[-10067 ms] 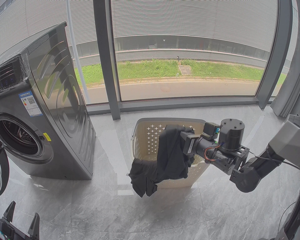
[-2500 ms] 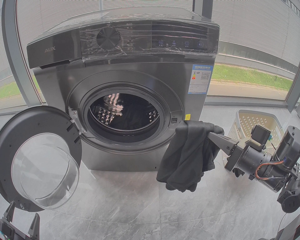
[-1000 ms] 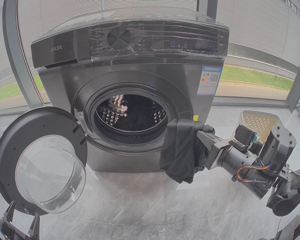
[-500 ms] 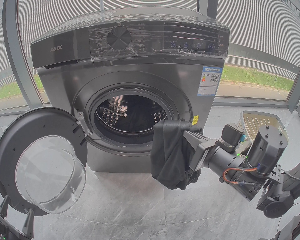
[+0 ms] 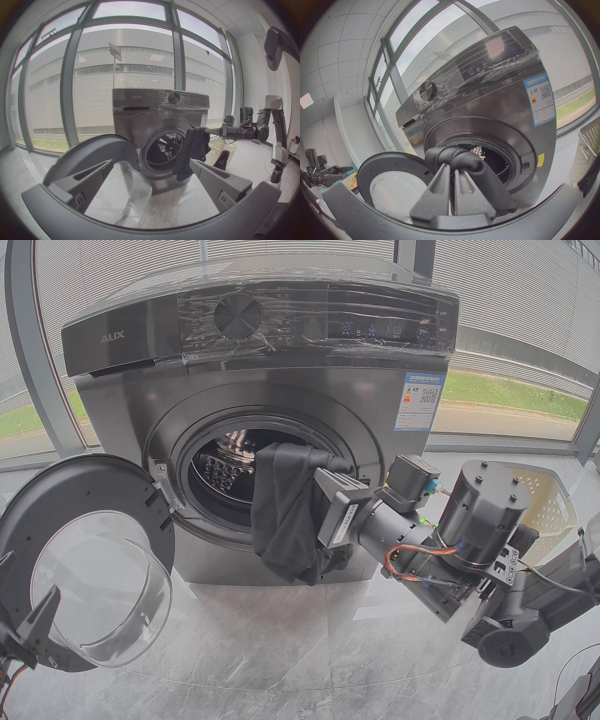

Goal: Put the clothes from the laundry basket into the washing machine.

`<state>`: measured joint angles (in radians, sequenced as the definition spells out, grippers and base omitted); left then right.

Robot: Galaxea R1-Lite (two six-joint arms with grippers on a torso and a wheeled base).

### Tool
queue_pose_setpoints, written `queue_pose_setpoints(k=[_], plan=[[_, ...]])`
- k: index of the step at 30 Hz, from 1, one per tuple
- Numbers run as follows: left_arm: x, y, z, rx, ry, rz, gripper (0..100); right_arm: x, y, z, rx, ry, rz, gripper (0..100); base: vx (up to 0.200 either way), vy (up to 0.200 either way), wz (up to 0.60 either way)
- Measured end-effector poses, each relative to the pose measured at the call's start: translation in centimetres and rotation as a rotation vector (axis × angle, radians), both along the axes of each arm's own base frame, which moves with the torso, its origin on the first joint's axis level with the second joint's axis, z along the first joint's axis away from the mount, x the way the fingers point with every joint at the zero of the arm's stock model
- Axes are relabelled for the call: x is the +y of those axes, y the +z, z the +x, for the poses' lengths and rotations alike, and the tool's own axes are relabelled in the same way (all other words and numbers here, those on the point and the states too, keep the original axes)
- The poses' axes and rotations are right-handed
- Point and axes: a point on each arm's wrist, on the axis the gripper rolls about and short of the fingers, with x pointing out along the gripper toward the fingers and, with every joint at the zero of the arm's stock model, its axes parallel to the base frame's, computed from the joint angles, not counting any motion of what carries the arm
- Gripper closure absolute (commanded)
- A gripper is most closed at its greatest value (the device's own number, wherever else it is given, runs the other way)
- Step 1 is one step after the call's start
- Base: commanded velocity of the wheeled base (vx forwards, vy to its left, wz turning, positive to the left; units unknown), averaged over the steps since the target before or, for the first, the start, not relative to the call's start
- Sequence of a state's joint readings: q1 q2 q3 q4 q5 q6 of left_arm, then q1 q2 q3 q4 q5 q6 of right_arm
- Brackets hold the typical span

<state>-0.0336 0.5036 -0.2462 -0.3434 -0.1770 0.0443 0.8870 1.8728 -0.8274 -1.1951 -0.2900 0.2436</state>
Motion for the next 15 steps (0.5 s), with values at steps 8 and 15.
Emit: queue_pose_setpoints(k=[8, 15], plan=[[-1.9, 0.4, 6.8, 0.100, -0.118, -0.038, 0, 1.9, -0.1, 1.7, -0.008, 0.000, 0.015, 100, 0.000, 0.000, 0.00], [-5.8, -0.9, 12.4, 0.128, -0.194, -0.064, 0, 2.9, -0.4, 2.9, -0.009, -0.006, 0.020, 100, 0.000, 0.000, 0.00]])
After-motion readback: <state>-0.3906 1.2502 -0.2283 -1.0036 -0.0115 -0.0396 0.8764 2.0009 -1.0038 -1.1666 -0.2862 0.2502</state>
